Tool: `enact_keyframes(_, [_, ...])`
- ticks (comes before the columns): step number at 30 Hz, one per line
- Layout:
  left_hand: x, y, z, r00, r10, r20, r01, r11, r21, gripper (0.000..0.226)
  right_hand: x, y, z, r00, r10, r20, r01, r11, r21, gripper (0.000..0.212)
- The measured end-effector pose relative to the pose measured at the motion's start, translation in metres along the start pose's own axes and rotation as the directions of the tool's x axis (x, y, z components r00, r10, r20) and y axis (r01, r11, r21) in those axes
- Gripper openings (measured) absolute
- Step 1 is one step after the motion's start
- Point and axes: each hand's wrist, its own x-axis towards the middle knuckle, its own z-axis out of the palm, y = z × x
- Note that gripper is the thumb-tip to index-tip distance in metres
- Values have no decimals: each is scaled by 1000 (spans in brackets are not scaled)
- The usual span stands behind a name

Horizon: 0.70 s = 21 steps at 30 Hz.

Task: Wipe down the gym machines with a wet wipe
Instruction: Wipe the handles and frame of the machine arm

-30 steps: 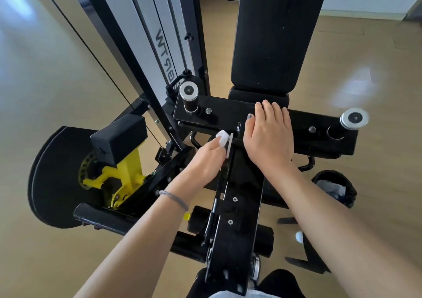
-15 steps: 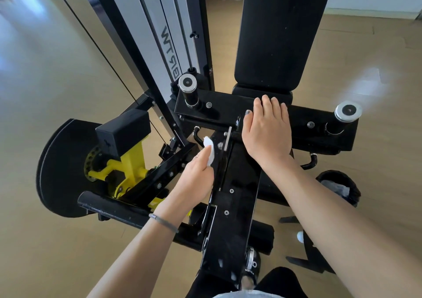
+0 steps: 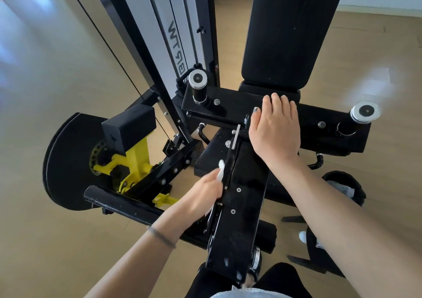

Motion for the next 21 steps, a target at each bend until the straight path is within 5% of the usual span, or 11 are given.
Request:
enact_keyframes(4, [17,34,5,995,100,30,-94,981,-170,39,-1,0,1,1000,-2,-12,2,1000,-2,58])
enact_keyframes(11, [-9,-28,-6,972,-142,188,105,975,194,48,0,-1,3,999,-4,-44,5,1000,20,57])
enact_keyframes(13, [-13,-34,-6,972,-171,164,165,985,46,65,0,0,3,998,-8,-57,9,1000,23,57])
enact_keyframes(16, [-7,-16,4,994,-49,97,57,996,-73,88,-1,-1,2,998,-16,-66,18,999,31,57])
enact_keyframes(21, [-30,-11,23,998,-32,-54,34,998,46,68,-1,1,0,997,-43,-71,47,997,69,56])
